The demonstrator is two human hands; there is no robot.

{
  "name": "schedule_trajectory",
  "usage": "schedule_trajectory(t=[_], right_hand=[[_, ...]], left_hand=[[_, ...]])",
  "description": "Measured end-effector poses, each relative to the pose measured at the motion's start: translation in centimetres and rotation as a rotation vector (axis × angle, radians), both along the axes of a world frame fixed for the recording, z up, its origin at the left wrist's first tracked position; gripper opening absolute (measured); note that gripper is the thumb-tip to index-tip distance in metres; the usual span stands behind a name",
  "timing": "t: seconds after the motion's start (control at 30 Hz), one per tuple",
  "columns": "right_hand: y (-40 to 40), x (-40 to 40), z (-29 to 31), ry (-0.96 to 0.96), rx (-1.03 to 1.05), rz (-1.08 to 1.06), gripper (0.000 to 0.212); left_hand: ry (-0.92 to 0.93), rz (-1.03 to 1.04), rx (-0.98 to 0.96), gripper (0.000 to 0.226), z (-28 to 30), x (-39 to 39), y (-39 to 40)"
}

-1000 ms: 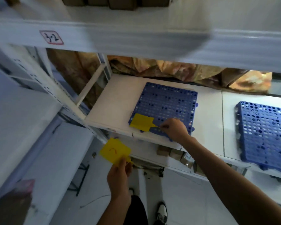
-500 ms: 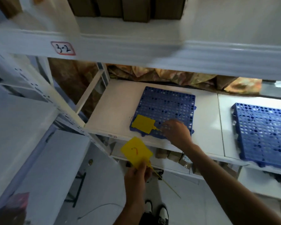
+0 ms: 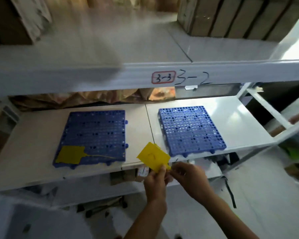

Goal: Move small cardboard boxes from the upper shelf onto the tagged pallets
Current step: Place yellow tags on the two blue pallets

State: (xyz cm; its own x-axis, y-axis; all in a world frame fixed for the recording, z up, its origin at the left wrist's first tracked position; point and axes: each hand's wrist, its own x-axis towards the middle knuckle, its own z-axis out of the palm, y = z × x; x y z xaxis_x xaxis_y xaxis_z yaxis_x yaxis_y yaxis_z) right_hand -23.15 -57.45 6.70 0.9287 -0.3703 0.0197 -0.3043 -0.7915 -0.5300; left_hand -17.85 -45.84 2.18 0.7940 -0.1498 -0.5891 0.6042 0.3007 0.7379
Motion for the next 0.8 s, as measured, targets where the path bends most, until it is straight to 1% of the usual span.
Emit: schedule_trajectory(t=[0.07, 0.2, 0.3, 0.37, 0.43, 0.53, 0.7, 0.8], right_hand=[[-4.1, -1.1, 0.2, 0.002, -0.059, -0.016, 0.012], [-12.6, -1.6, -0.1, 0.088, -0.133, 0.09, 0.014], [-16.9, -0.3, -1.5, 0.089, -0.127, 0.125, 0.008], [-19.4, 1.1, -2.5, 0.082, -0.086, 0.129, 0.008], [-20.9, 2.9, -3.6, 0.069, -0.019, 0.121, 0.008], [-22.4, 5.0, -5.0, 0.06, 0.036, 0.158, 0.006], [-23.2, 7.2, -6.1, 0.039, 0.039, 0.279, 0.005], [-22.8, 7.5, -6.4, 0.086, -0.001, 0.324, 0.01]], left_hand=[[0.015, -0.022, -0.013, 0.009, -0.5, -1.0, -4.2], [0.061, 0.004, 0.03, 0.017, -1.0, -2.6, -12.2], [0.104, 0.029, -0.032, 0.017, -0.9, -2.9, -15.9], [0.132, 0.05, -0.088, 0.017, -0.6, -2.9, -17.9], [0.167, 0.061, -0.095, 0.022, -0.2, -2.6, -18.9], [0.189, 0.105, -0.025, 0.031, 0.1, -2.0, -18.8], [0.184, 0.191, 0.044, 0.024, -0.5, -2.4, -16.3], [0.198, 0.224, 0.072, 0.022, -1.1, -2.9, -15.0]])
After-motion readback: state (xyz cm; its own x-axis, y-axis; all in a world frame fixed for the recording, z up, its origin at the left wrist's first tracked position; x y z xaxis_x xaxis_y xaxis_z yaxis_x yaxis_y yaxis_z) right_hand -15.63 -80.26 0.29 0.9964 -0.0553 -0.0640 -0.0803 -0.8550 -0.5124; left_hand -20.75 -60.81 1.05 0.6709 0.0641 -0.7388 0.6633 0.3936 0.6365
